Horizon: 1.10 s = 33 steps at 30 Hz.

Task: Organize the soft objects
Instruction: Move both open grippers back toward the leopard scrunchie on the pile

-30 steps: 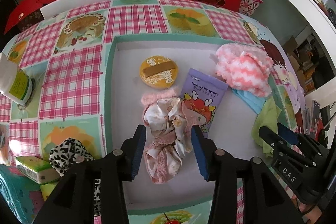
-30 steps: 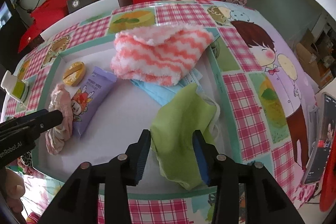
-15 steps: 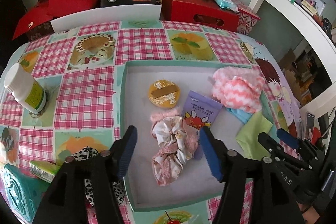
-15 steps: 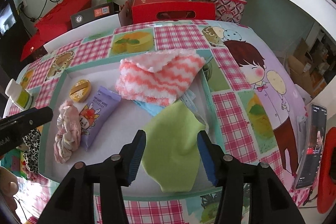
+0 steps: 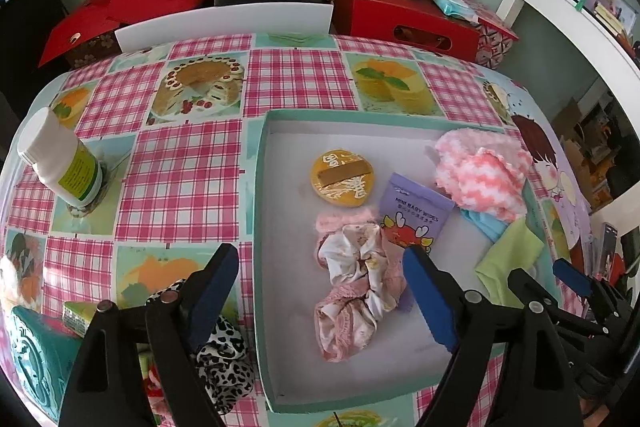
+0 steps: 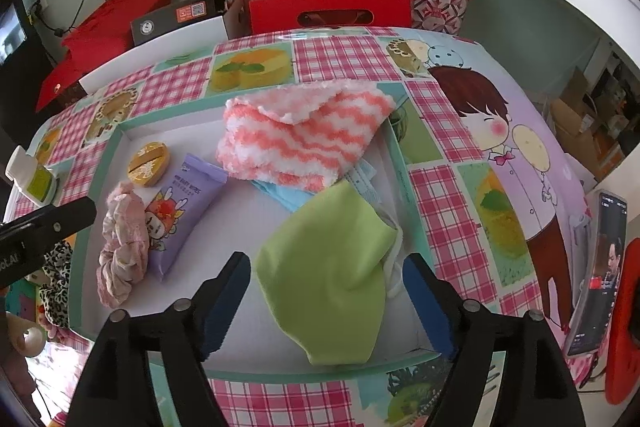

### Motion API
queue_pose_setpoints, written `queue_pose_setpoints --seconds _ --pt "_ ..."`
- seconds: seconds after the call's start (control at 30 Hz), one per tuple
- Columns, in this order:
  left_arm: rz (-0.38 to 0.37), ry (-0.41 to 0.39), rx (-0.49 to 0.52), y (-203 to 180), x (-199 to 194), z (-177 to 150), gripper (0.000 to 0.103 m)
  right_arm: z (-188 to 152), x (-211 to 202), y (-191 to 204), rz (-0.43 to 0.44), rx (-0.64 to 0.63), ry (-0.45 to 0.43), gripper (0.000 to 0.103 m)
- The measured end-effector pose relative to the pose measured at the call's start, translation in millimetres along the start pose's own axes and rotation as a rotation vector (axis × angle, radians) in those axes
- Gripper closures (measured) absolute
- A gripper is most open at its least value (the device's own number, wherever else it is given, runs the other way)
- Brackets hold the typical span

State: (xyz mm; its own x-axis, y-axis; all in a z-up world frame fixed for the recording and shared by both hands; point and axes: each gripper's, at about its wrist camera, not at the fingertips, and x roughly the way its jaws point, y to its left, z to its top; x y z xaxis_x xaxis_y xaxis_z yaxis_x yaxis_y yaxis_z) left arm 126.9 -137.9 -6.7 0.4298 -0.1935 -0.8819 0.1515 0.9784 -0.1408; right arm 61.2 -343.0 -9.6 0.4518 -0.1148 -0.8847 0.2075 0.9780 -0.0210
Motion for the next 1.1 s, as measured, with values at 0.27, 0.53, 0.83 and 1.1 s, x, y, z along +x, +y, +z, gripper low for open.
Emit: queue_pose_setpoints --seconds 0.27,0.53,0.83,1.1 --pt "0.047 -0.025 -0.015 4 4 -1 0.001 0 3 -3 0.002 0.02 -0.008 0.0" --pt "0.04 -0.022 -0.029 8 5 0 0.001 0 4 -1 0.008 0.015 0.0 0.0" --pt "0.057 -0.035 -0.06 14 2 1 0.001 -1 3 1 0.004 0.005 -0.003 0.0" --pt "0.107 -0.058 -0.069 32 -10 6 0.001 2 -4 4 -0.013 -0.004 -0.028 0.0"
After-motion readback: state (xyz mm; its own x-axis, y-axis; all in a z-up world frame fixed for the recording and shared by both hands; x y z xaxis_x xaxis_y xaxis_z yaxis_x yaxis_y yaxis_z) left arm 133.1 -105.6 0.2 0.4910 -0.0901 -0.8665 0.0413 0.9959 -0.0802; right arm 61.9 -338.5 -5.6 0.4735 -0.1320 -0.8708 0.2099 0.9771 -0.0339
